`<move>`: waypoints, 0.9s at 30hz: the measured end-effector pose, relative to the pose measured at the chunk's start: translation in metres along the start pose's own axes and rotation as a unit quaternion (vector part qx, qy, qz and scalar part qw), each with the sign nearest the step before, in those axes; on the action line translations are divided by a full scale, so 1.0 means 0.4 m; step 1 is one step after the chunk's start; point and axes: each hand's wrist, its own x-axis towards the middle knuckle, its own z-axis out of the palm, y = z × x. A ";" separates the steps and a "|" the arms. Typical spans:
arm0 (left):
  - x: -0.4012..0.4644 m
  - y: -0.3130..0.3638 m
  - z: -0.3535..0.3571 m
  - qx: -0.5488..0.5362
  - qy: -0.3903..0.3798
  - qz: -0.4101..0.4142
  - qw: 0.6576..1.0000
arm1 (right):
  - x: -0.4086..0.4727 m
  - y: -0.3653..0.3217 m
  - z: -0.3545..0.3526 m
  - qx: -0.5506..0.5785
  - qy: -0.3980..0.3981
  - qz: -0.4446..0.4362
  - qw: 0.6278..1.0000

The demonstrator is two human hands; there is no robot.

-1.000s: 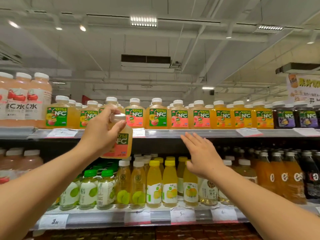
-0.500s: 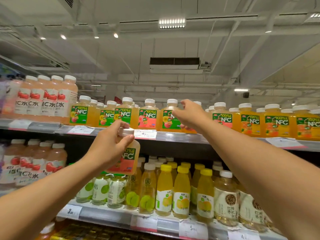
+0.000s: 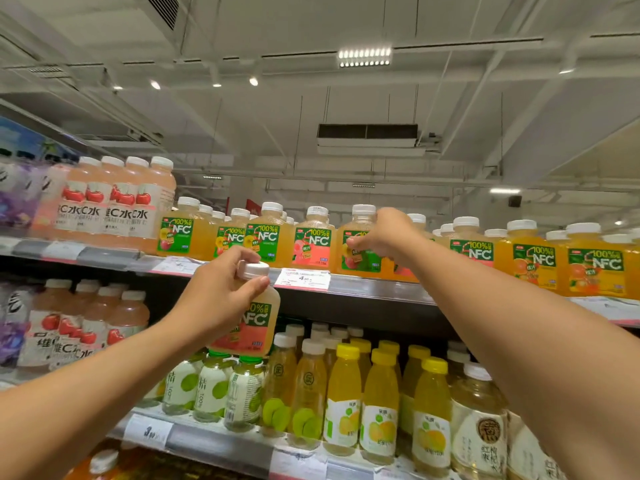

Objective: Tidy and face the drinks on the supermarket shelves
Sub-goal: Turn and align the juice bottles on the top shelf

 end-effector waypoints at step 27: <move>-0.042 -0.273 -0.242 0.006 0.006 -0.006 1.000 | -0.109 -0.427 0.191 0.165 0.039 -0.147 0.975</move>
